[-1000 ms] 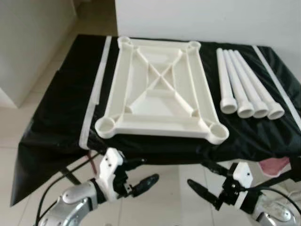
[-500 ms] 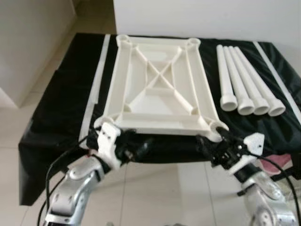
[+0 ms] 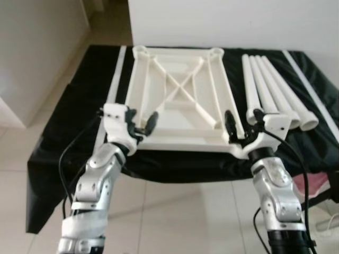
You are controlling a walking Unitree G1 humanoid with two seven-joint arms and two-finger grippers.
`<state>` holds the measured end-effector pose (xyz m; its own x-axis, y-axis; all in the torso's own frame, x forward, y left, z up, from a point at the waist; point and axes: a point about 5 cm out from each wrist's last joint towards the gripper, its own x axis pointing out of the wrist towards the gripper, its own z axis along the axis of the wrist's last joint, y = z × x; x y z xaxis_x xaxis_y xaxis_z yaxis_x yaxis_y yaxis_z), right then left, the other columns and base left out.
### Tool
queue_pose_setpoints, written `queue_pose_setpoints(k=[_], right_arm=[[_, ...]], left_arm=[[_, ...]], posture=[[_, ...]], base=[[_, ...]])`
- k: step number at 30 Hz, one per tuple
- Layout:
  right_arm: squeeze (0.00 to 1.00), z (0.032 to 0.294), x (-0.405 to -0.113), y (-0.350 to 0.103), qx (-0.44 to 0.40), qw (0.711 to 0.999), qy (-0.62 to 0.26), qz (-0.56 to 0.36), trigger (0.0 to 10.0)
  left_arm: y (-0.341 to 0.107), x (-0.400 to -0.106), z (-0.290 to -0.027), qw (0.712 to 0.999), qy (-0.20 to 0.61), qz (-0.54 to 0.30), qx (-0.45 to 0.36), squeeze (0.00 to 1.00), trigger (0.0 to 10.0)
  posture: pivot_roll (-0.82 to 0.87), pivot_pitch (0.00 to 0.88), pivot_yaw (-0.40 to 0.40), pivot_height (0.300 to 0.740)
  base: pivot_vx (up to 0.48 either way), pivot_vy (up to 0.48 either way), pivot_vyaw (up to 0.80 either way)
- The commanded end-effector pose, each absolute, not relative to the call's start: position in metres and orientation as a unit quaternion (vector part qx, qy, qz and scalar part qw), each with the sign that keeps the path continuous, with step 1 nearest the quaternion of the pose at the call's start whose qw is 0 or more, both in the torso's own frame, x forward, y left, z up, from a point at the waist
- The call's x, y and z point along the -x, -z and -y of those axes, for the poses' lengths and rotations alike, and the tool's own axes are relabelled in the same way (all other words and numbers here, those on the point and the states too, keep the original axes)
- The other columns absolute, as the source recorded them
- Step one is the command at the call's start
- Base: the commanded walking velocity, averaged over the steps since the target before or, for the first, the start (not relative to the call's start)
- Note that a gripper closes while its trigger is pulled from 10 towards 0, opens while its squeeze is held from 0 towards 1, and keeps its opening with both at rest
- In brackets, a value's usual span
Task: Building children table
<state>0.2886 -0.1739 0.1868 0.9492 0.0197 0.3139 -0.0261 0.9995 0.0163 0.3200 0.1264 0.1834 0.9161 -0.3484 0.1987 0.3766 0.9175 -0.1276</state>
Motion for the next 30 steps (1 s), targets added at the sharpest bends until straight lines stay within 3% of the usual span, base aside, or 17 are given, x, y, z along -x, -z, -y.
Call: queue_pose_setpoints(k=[1,5,11,17,30], right_arm=[[0.00,0.177,-0.290,-0.183,0.000,0.988,-0.001,0.153,10.0],[0.00,0.176,-0.290,-0.184,0.027,0.987,0.002,0.160,10.0],[0.00,0.170,-0.281,-0.181,0.028,0.986,0.011,0.166,10.0],[0.00,0.172,-0.270,-0.165,0.045,0.986,0.001,0.162,10.0],[0.00,0.182,-0.273,-0.166,0.041,0.985,0.031,0.166,10.0]], left_arm=[[-0.183,-0.320,-0.121,0.977,0.183,0.093,0.062,0.00,10.0],[-0.187,-0.317,-0.109,0.978,0.177,0.109,0.027,0.00,10.0],[-0.182,-0.317,-0.093,0.977,0.175,0.103,0.057,0.00,10.0],[-0.166,-0.313,-0.099,0.976,0.180,0.119,0.012,0.00,10.0],[-0.171,-0.316,-0.101,0.976,0.185,0.108,0.048,0.00,10.0]], posture=[[-0.01,0.000,-0.033,0.740],[-0.01,0.000,-0.034,0.740],[-0.02,0.000,-0.047,0.740],[-0.04,0.001,-0.027,0.740],[-0.03,0.000,-0.016,0.740]], base=[[0.000,0.000,0.00],[0.000,0.000,0.00],[0.000,0.000,0.00],[0.000,0.000,0.00],[0.000,0.000,0.00]])
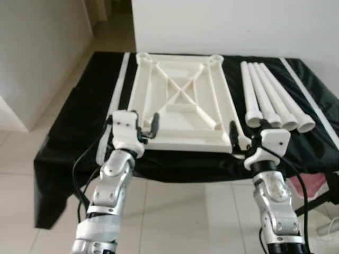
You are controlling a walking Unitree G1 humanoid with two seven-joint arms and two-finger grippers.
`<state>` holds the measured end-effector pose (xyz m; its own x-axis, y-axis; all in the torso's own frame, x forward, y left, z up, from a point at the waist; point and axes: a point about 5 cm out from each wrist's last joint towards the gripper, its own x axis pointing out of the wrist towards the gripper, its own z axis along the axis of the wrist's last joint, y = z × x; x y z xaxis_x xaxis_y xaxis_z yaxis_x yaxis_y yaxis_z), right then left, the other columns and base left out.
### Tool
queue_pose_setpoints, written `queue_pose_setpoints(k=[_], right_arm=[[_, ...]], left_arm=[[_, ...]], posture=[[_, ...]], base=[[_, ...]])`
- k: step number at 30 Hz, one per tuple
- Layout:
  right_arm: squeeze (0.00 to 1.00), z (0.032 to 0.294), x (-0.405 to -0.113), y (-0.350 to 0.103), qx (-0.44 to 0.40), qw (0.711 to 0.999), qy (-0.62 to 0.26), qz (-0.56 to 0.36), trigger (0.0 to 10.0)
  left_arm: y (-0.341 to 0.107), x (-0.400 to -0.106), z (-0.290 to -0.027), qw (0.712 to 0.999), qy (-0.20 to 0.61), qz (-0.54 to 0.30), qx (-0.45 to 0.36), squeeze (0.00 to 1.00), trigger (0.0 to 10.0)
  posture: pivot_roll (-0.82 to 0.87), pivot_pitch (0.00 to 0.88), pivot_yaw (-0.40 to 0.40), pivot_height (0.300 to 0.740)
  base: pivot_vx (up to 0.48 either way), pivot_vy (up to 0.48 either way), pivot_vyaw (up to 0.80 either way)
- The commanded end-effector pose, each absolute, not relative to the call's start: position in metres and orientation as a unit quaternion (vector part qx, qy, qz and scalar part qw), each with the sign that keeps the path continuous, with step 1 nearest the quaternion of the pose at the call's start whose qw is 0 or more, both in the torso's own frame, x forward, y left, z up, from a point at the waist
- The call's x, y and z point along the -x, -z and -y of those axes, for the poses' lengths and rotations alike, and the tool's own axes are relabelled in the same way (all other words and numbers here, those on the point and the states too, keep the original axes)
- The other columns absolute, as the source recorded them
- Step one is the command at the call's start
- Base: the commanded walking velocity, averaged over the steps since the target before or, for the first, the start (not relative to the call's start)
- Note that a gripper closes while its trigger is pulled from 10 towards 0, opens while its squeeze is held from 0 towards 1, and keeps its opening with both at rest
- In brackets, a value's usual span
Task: Building children table
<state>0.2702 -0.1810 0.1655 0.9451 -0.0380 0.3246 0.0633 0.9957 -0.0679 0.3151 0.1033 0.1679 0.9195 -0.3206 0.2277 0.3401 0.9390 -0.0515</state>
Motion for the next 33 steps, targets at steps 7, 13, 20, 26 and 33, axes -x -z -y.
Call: queue_pose_setpoints(k=[7,13,20,26,33], right_arm=[[0.00,0.183,-0.273,-0.166,0.042,0.985,0.031,0.165,10.0],[0.00,0.186,-0.274,-0.162,0.042,0.986,0.040,0.156,10.0],[0.00,0.185,-0.277,-0.163,0.038,0.986,0.039,0.156,10.0],[0.00,0.184,-0.279,-0.165,0.039,0.985,0.032,0.165,10.0],[0.00,0.181,-0.283,-0.165,0.038,0.985,0.024,0.166,10.0]], left_arm=[[-0.173,-0.319,-0.109,0.973,0.194,0.113,0.045,0.00,10.0],[-0.169,-0.319,-0.109,0.975,0.196,0.099,0.039,0.00,10.0],[-0.168,-0.320,-0.108,0.975,0.198,0.097,0.027,0.00,10.0],[-0.168,-0.322,-0.107,0.975,0.202,0.096,0.015,0.00,10.0],[-0.167,-0.323,-0.106,0.975,0.201,0.096,-0.017,0.00,10.0]], posture=[[-0.03,0.000,-0.022,0.740],[-0.03,0.000,-0.017,0.740],[-0.03,0.000,-0.014,0.740],[-0.03,0.000,-0.013,0.740],[-0.01,0.000,-0.028,0.740]], base=[[0.000,0.000,0.00],[0.000,0.000,0.00],[0.000,0.000,0.00],[0.000,0.000,0.00],[0.000,0.000,0.00]])
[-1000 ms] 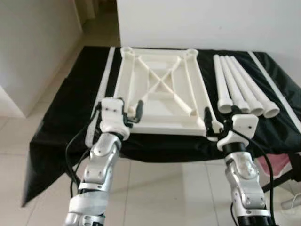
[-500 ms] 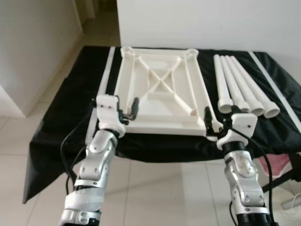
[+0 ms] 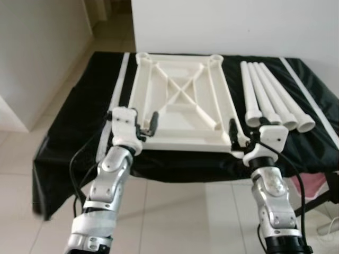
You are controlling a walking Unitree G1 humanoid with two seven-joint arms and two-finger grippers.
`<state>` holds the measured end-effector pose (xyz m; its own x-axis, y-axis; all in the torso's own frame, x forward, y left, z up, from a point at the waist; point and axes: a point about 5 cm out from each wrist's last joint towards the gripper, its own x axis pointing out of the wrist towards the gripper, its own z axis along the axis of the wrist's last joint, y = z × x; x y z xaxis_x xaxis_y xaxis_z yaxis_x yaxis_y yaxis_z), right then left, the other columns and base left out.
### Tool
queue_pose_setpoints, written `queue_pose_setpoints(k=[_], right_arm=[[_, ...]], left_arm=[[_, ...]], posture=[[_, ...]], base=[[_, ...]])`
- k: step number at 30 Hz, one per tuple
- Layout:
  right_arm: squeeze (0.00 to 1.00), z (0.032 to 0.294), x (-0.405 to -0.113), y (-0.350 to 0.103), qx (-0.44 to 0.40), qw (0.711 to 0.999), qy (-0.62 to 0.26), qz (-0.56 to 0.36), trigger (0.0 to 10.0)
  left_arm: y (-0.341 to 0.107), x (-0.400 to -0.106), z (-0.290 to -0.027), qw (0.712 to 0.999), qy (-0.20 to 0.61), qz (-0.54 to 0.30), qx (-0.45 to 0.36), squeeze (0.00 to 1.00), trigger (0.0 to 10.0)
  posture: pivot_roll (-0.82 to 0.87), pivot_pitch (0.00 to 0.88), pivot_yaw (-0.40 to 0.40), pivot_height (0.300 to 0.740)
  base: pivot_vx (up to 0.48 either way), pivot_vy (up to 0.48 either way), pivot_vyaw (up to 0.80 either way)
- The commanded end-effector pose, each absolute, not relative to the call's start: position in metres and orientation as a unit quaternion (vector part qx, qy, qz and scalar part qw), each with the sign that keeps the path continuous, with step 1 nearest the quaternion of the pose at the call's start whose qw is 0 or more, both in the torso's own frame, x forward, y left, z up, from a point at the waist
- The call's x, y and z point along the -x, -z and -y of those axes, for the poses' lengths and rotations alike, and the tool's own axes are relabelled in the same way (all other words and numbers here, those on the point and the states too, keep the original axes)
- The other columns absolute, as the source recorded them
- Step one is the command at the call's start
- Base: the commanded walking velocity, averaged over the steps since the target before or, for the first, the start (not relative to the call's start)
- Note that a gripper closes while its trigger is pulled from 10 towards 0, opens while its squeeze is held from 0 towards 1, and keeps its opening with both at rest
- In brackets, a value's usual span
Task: Building children table
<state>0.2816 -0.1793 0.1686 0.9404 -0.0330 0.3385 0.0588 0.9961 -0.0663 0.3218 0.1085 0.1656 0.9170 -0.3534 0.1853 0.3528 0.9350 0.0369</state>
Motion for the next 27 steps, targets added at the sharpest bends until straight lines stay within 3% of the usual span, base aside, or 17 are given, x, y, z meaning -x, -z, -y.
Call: queue_pose_setpoints(k=[1,27], right_arm=[[0.00,0.1817,-0.2835,-0.1652,0.037,0.985,0.023,0.165,10.0],[0.00,0.1822,-0.2885,-0.1639,0.048,0.985,0.022,0.164,10.0]], left_arm=[[-0.1665,-0.3239,-0.1071,0.975,0.199,0.095,-0.018,0.00,10.0],[-0.1660,-0.3229,-0.1022,0.971,0.219,0.093,-0.003,0.00,10.0]], posture=[[-0.01,0.000,-0.028,0.740],[-0.01,0.000,-0.031,0.740]], base=[[0.000,0.000,0.00],[0.000,0.000,0.00]])
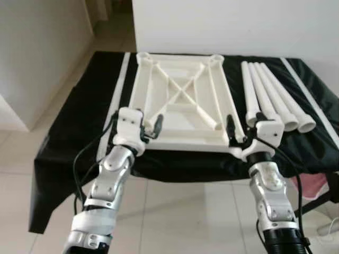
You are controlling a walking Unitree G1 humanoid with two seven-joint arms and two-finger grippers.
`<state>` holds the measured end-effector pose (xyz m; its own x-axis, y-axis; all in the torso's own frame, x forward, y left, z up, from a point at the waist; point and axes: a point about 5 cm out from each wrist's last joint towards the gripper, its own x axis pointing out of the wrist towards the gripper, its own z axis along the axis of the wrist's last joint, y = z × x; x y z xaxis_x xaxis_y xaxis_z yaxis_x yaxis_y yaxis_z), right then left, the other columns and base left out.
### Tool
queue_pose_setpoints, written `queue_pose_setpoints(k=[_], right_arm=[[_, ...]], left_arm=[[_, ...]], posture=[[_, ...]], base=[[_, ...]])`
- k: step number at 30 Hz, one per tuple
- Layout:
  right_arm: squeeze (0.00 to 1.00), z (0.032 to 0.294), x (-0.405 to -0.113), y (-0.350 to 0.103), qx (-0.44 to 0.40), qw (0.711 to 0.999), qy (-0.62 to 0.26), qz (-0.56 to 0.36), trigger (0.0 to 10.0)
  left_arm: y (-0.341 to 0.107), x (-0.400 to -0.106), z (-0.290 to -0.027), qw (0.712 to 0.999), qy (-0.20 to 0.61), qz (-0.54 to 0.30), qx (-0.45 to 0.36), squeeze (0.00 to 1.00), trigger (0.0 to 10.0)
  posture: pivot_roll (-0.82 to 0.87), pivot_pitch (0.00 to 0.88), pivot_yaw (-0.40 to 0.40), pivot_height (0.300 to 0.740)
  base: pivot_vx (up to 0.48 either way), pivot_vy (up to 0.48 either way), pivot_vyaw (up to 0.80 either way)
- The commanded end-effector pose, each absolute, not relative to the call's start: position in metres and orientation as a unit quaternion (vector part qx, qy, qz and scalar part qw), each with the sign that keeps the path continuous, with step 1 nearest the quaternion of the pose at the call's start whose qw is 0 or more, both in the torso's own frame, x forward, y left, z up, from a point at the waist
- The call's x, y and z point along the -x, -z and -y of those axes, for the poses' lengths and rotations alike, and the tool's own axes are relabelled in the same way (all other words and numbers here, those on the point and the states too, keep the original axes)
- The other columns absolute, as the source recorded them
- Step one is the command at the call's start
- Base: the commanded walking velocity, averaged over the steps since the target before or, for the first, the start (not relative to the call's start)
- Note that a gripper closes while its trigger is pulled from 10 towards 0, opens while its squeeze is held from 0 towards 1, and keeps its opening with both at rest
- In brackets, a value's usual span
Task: Building children table
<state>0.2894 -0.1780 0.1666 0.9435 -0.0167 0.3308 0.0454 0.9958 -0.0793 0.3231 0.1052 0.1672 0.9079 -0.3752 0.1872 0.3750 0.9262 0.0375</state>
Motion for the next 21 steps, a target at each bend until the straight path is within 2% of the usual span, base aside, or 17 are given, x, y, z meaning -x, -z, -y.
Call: queue_pose_setpoints(k=[1,12,17,21], right_arm=[[0.00,0.1822,-0.2882,-0.1636,0.048,0.985,0.023,0.164,10.0],[0.00,0.1840,-0.2879,-0.1622,0.047,0.986,0.031,0.159,10.0],[0.00,0.1855,-0.2879,-0.1609,0.049,0.986,0.036,0.157,10.0],[0.00,0.1848,-0.2870,-0.1613,0.047,0.985,0.034,0.162,10.0]], left_arm=[[-0.1666,-0.3230,-0.1016,0.971,0.220,0.094,-0.001,0.00,10.0],[-0.1676,-0.3233,-0.0989,0.968,0.231,0.093,0.013,0.00,10.0],[-0.1662,-0.3250,-0.1024,0.970,0.226,0.087,0.028,0.00,10.0],[-0.1661,-0.3249,-0.1046,0.970,0.225,0.085,0.040,0.00,10.0]], posture=[[-0.01,0.000,-0.030,0.740],[-0.02,0.000,-0.021,0.740],[-0.02,0.000,-0.019,0.740],[-0.02,0.000,-0.018,0.740]], base=[[0.000,0.000,0.00],[0.000,0.000,0.00],[0.000,0.000,-0.48],[0.186,0.000,0.00]])
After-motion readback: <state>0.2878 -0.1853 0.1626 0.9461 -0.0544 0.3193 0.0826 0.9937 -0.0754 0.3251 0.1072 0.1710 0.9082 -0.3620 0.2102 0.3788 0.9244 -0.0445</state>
